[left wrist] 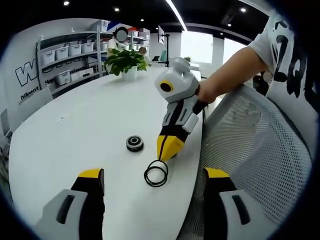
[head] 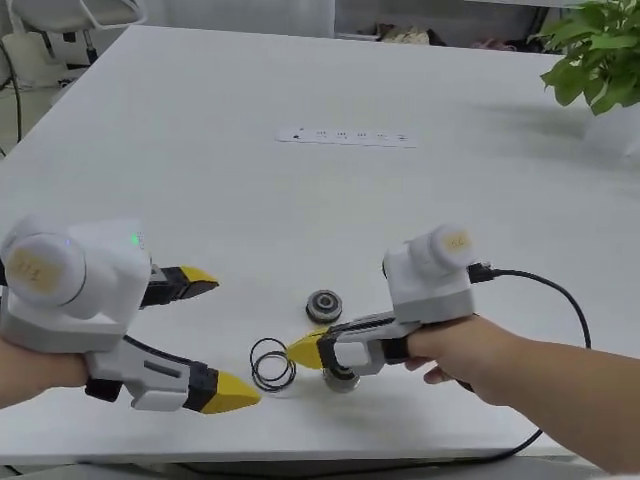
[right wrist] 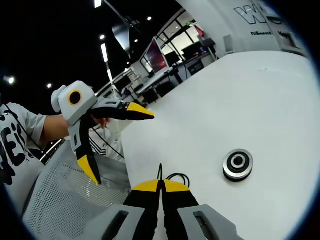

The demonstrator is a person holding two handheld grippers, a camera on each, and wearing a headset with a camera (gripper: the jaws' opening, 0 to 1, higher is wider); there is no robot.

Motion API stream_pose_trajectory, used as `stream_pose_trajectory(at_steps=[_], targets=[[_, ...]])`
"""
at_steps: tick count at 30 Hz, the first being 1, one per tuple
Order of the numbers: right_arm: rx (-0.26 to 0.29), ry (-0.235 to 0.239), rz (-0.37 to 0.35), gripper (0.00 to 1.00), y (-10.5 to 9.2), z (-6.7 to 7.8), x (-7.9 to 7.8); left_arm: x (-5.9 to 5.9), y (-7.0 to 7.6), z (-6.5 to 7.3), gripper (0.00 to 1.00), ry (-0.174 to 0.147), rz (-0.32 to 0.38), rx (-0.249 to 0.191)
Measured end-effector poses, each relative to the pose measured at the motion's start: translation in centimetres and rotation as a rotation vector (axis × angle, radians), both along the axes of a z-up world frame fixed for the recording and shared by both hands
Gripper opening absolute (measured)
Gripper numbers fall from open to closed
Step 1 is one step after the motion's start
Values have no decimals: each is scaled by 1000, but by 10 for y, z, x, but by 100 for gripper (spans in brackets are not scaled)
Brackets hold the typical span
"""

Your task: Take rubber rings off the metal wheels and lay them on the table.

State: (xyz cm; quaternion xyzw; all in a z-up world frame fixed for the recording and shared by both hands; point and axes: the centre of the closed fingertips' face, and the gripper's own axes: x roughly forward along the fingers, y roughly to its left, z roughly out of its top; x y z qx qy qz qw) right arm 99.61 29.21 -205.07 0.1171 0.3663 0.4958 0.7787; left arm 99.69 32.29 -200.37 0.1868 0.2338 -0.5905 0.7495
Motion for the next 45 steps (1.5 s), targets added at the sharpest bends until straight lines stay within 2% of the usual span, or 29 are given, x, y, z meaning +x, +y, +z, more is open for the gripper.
stream_pose_trajectory(at_steps=[8,15,24,34,45], targets=[[-14,28,-11,0,1,-9,2,-2,4,-4,81,8,4,10],[-38,35,-14,0,-1,-15,0,-4,0,-7,81,8,-8,20],[-69,15,-14,4,-6,-18,1,-2,-2,-9,81,11,-14,26],[-50,-9,-44,9,-13,-8,9,0,-5,-11,81,22,-17,26],[-57,-60,-84,14,-29,2,20,15,-15,-10,79,14,-8,20]])
